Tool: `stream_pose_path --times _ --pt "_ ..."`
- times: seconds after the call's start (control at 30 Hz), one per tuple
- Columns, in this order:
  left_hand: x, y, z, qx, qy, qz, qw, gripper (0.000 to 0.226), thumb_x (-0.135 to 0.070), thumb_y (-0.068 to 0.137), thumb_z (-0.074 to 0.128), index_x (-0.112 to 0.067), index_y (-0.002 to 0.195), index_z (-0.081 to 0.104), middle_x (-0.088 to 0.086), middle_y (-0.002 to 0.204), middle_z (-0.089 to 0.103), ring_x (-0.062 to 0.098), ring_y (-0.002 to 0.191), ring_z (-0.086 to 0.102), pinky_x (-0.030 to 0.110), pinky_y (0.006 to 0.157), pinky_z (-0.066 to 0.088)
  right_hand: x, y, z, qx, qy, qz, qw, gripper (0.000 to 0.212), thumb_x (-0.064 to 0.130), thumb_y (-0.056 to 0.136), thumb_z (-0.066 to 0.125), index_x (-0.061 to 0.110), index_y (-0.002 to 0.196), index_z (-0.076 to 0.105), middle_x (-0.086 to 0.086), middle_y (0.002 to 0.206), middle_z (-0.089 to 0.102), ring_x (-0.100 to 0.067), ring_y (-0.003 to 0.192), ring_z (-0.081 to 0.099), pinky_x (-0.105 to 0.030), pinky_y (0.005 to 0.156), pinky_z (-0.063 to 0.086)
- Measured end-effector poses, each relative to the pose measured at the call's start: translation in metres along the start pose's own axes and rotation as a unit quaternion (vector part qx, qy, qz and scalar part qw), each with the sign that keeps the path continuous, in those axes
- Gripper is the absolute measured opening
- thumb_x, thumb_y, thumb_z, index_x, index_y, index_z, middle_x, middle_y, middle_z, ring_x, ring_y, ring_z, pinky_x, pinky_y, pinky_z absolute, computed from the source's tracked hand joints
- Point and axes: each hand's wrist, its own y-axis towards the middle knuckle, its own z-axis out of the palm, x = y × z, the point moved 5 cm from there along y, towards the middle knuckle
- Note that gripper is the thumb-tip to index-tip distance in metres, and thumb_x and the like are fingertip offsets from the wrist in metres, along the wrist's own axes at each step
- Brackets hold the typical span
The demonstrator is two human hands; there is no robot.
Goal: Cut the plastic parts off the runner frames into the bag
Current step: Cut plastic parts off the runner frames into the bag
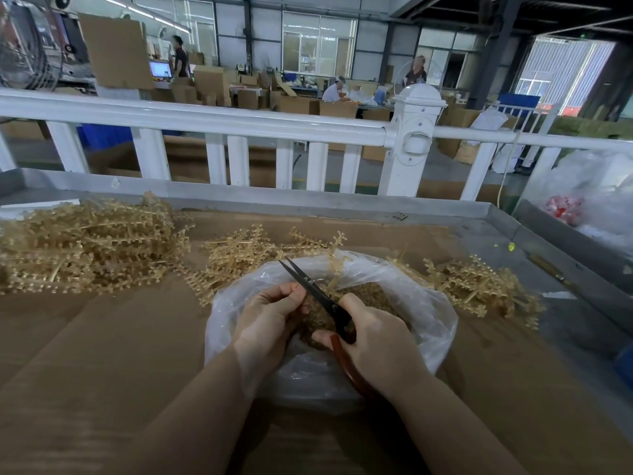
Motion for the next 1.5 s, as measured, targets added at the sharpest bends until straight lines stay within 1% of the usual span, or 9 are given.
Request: stream_pose_path --times 0.3,0.5,0.63,0.8,0.97,1.13,1.23,1.4,1.5 --pt "-0.001 -0.006 0.003 -0.011 0.035 -0.001 0.999 0.021 0.006 0.091 0.048 -0.002 0.075 0.057 0.007 0.063 0.069 0.013 0.054 0.067 0.022 0.049 0.054 0.0 -0.001 0.004 0.018 -0.009 0.012 1.0 0.04 0.061 0.085 0.049 0.024 0.101 0.048 0.007 0.085 0.057 -0.011 0.08 0.052 -0.02 0.071 0.038" --pt "-0.001 -0.005 0.004 -0.004 0.035 -0.01 0.999 0.017 0.002 0.092 0.05 -0.001 0.078 0.06 0.008 0.061 0.067 0.015 0.053 0.066 0.024 0.048 0.053 0.002 0.001 0.001 0.014 -0.006 0.015 1.0 0.031 0.055 0.087 0.054 0.03 0.09 0.036 0.014 0.07 0.048 -0.004 0.062 0.043 -0.012 0.052 0.028" --pt "0.0 -0.003 0.003 -0.003 0.031 -0.013 0.999 0.016 0.001 0.093 0.051 -0.001 0.079 0.059 0.009 0.06 0.066 0.016 0.052 0.065 0.025 0.048 0.054 0.002 0.0 -0.003 -0.009 0.01 0.028 1.0 0.03 0.056 0.085 0.056 0.03 0.089 0.041 0.015 0.066 0.048 -0.001 0.059 0.044 -0.009 0.051 0.031" --pt "0.002 0.002 0.0 -0.038 0.02 -0.027 0.999 0.003 -0.004 0.09 0.058 -0.004 0.091 0.061 0.017 0.085 0.065 0.028 0.08 0.064 0.036 0.068 0.06 -0.002 0.004 -0.016 -0.082 0.055 0.062 0.993 0.027 0.043 0.083 0.067 0.026 0.102 0.056 0.017 0.08 0.06 0.002 0.075 0.054 -0.002 0.064 0.036" --pt "-0.004 0.003 0.013 -0.022 -0.003 -0.035 0.999 0.005 -0.003 0.084 0.062 -0.006 0.088 0.06 0.012 0.073 0.066 0.019 0.056 0.067 0.026 0.048 0.053 0.007 0.014 -0.02 -0.06 0.125 0.07 0.988 0.026 0.037 0.083 0.07 0.031 0.104 0.055 0.015 0.084 0.064 0.004 0.081 0.059 -0.006 0.069 0.043" --pt "-0.011 0.009 0.025 0.02 0.006 0.015 1.0 0.025 -0.008 0.069 0.065 0.001 0.092 0.063 0.017 0.087 0.067 0.021 0.07 0.067 0.025 0.061 0.057 0.016 0.027 -0.03 -0.073 0.209 0.078 0.972 0.022 0.018 0.085 0.069 0.028 0.102 0.059 0.011 0.083 0.067 0.0 0.081 0.063 -0.021 0.073 0.053" --pt "-0.015 0.009 0.031 0.041 -0.004 0.02 0.999 0.035 -0.01 0.067 0.065 0.003 0.098 0.063 0.013 0.086 0.071 0.017 0.072 0.07 0.023 0.066 0.058 0.017 0.035 -0.037 -0.084 0.235 0.089 0.964 0.021 0.013 0.083 0.069 0.027 0.095 0.059 0.009 0.076 0.065 -0.005 0.074 0.063 -0.025 0.067 0.052" --pt "-0.026 0.006 0.03 0.01 0.014 0.056 0.998 0.037 -0.014 0.063 0.067 -0.008 0.099 0.067 0.004 0.09 0.073 0.009 0.076 0.071 0.02 0.065 0.055 0.007 0.04 -0.053 -0.115 0.372 0.157 0.908 0.025 -0.003 0.078 0.067 0.02 0.087 0.06 -0.008 0.071 0.067 -0.017 0.062 0.064 -0.034 0.056 0.052" --pt "-0.032 0.004 0.022 -0.031 0.078 0.088 0.993 0.055 -0.025 0.058 0.071 -0.025 0.112 0.063 -0.003 0.113 0.063 0.007 0.095 0.062 0.029 0.096 0.044 0.002 0.042 -0.056 -0.113 0.479 0.189 0.85 0.031 -0.013 0.079 0.06 0.015 0.091 0.06 0.003 0.066 0.067 -0.016 0.061 0.064 -0.026 0.051 0.052"
